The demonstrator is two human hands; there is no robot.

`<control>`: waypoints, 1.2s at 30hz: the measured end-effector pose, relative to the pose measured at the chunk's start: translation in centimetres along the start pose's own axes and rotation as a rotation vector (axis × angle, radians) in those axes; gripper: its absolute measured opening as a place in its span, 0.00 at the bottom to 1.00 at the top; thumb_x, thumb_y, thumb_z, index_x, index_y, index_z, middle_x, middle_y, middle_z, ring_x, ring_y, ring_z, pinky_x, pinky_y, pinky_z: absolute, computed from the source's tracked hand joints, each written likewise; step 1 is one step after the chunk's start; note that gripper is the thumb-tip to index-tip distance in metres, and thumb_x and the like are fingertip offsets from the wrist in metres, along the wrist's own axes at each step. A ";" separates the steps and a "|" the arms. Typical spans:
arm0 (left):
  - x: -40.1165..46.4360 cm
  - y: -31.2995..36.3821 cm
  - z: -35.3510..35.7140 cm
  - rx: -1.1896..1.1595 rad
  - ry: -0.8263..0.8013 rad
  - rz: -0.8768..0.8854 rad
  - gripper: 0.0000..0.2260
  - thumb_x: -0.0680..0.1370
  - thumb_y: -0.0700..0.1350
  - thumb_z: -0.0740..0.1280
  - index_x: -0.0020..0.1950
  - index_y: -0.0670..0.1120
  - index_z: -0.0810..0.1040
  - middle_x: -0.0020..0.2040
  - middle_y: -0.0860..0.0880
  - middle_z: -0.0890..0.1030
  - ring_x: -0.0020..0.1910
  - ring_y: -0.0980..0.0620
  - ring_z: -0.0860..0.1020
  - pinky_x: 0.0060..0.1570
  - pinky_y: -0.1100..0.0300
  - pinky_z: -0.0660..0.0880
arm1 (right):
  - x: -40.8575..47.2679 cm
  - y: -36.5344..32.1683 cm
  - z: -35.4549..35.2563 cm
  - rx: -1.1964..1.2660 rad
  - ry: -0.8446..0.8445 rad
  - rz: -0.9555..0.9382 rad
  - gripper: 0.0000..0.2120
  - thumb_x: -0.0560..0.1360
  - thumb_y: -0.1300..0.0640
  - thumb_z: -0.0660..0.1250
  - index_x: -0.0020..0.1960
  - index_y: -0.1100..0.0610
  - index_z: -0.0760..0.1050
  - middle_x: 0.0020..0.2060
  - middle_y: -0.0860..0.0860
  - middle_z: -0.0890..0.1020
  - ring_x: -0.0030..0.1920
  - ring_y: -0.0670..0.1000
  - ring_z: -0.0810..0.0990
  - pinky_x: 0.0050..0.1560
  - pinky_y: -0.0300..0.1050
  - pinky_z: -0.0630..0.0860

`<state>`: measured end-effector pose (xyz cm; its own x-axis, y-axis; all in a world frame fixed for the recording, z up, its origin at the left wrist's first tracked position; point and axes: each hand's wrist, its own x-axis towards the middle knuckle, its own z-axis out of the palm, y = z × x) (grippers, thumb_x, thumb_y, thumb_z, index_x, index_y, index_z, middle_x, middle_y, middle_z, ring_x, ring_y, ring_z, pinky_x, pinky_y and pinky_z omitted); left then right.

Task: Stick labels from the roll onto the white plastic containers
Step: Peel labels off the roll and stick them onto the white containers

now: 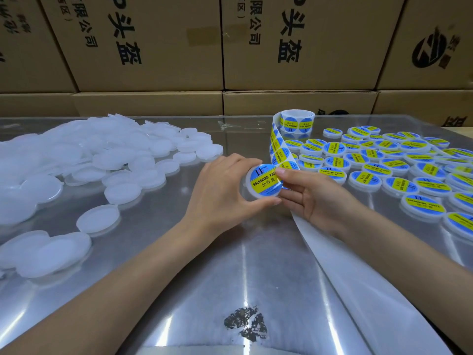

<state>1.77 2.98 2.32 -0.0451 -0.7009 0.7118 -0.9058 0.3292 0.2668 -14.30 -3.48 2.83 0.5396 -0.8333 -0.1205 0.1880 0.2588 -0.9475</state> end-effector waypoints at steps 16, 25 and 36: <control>0.0 0.4 -0.3 0.013 0.057 0.004 0.23 0.64 0.64 0.74 0.50 0.50 0.81 0.41 0.54 0.80 0.39 0.57 0.74 0.42 0.63 0.65 | -0.5 -0.1 0.6 0.052 -0.017 -0.054 0.05 0.75 0.60 0.67 0.48 0.61 0.80 0.42 0.55 0.86 0.39 0.48 0.85 0.36 0.36 0.80; 0.1 0.6 -0.5 0.021 0.049 -0.025 0.23 0.63 0.65 0.74 0.49 0.50 0.82 0.40 0.54 0.80 0.39 0.55 0.74 0.42 0.61 0.65 | -0.8 0.1 1.0 0.019 -0.002 -0.100 0.06 0.75 0.60 0.66 0.48 0.61 0.80 0.39 0.54 0.86 0.37 0.46 0.84 0.33 0.34 0.77; 0.1 0.6 -0.6 0.015 0.059 -0.040 0.23 0.64 0.66 0.72 0.48 0.50 0.82 0.40 0.55 0.81 0.40 0.55 0.76 0.43 0.60 0.65 | -0.8 0.6 1.4 -0.287 0.131 -0.316 0.03 0.75 0.61 0.68 0.46 0.59 0.80 0.36 0.51 0.84 0.33 0.42 0.80 0.39 0.33 0.79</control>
<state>1.51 3.47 2.95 0.0162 -0.6745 0.7381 -0.9126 0.2916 0.2866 -13.45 -1.99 2.75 0.3799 -0.9094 0.1691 0.0819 -0.1490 -0.9854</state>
